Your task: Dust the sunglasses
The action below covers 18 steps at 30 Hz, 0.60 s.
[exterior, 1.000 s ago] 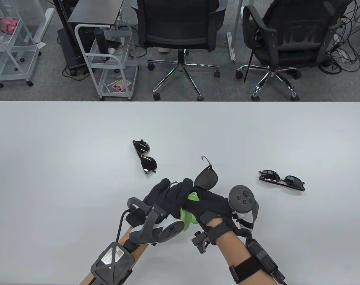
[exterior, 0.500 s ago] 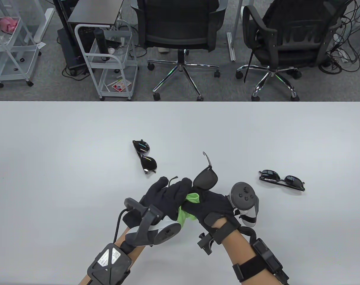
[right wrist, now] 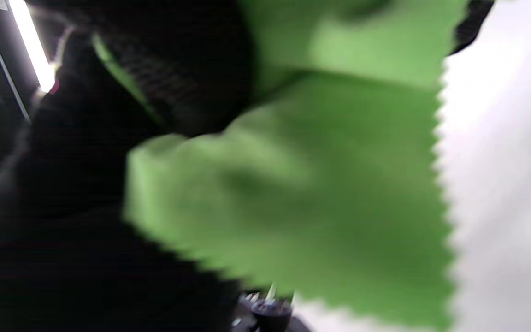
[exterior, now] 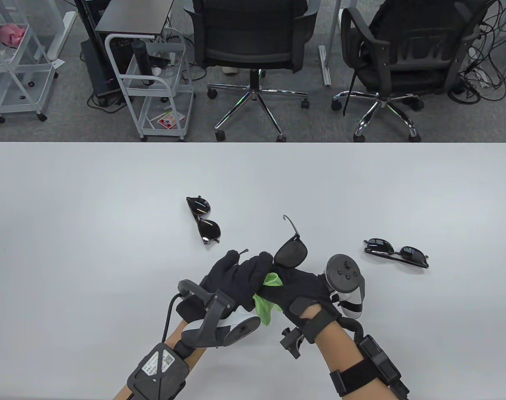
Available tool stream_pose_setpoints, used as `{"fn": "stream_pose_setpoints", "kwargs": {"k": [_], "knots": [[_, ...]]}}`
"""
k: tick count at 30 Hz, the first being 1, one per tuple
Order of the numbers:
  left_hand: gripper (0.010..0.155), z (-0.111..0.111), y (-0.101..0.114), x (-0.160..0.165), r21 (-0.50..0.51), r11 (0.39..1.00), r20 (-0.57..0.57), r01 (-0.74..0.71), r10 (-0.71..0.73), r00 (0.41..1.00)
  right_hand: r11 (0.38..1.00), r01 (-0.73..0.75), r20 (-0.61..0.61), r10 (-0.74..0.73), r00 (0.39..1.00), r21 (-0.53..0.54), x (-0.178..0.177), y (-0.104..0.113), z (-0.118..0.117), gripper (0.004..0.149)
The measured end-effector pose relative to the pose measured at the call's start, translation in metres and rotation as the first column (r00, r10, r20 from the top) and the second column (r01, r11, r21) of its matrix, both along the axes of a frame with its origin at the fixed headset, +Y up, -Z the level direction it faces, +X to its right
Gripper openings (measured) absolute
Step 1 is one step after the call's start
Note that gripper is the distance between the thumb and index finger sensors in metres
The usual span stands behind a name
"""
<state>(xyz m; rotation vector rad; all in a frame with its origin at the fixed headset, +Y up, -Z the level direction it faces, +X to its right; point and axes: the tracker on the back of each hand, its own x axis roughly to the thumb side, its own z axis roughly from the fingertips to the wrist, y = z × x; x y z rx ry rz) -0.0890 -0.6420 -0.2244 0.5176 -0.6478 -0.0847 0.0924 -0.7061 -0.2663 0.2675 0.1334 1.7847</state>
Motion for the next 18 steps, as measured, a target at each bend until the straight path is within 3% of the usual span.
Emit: {"fn": "stream_pose_setpoints", "kwargs": {"k": [4, 8, 12, 18], "knots": [[0.1, -0.0021, -0.0004, -0.0011, -0.015, 1.0, -0.008, -0.006, 0.006, 1.0, 1.0, -0.018, 0.068, 0.017, 0.998, 0.014, -0.0019, 0.0007, 0.0053, 0.041], [0.1, -0.0061, 0.0016, -0.007, -0.042, 0.998, -0.021, -0.053, 0.052, 0.998, 0.999, 0.039, 0.021, -0.039, 0.999, 0.02, -0.001, 0.0036, 0.003, 0.044], [0.099, -0.004, 0.0002, -0.0066, 0.005, 1.0, -0.031, 0.004, -0.004, 1.0, 0.999, 0.042, -0.079, -0.043, 0.996, -0.009, -0.0024, 0.0001, -0.0002, 0.044], [0.101, -0.0001, 0.0001, 0.0003, 0.049, 0.999, -0.05, 0.002, 0.0, 0.999, 0.997, -0.047, 0.041, 0.045, 0.998, 0.054, -0.0039, 0.0043, 0.0041, 0.041]]}}
